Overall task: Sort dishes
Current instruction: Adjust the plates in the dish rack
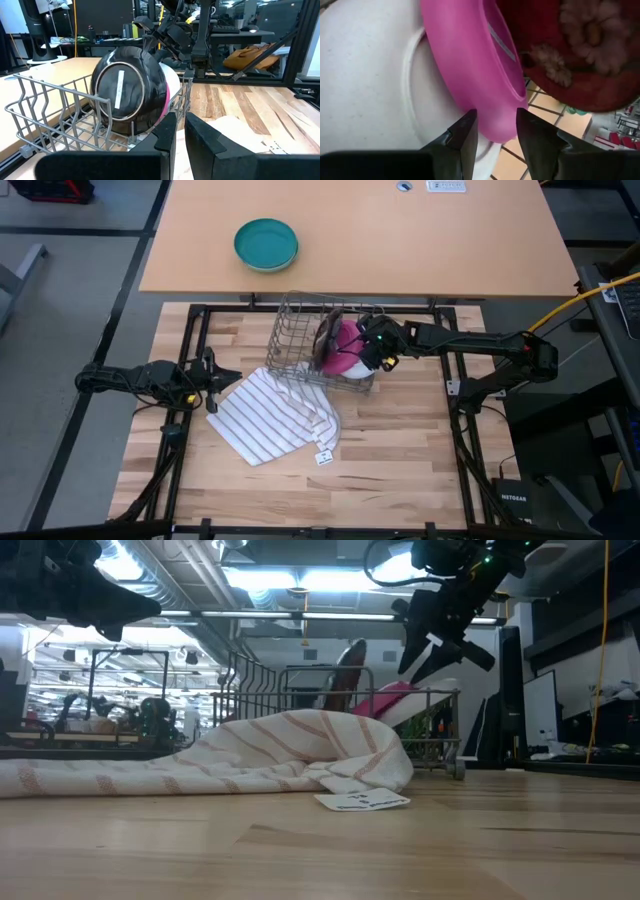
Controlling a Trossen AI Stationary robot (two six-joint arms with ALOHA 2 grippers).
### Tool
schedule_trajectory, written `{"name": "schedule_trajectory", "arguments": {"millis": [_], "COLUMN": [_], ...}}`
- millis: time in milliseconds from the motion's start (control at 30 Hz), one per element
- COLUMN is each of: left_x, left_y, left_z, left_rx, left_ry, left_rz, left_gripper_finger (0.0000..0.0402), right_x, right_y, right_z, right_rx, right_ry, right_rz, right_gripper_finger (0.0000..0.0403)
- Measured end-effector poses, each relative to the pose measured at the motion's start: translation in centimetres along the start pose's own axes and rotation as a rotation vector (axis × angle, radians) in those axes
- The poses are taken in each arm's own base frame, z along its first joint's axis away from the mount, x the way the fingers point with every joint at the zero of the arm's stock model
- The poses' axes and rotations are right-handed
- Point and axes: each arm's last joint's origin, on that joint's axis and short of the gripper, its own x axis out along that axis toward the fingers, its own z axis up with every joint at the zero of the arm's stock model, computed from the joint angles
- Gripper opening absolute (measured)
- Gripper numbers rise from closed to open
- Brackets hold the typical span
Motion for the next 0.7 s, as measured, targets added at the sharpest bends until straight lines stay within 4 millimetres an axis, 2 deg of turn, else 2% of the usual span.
{"name": "schedule_trajectory", "arguments": {"millis": [700], "left_x": [0.00], "left_y": [0.00], "left_z": [-0.13], "left_rx": [0.003], "left_ry": [0.013], "left_rz": [0.000], "left_gripper_finger": [0.0030], "right_x": [-0.11], "right_y": [0.88], "right_z": [-0.45], "right_rx": [-0.045], "right_ry": [0.076], "right_rz": [0.081], "right_gripper_finger": [0.0138]}}
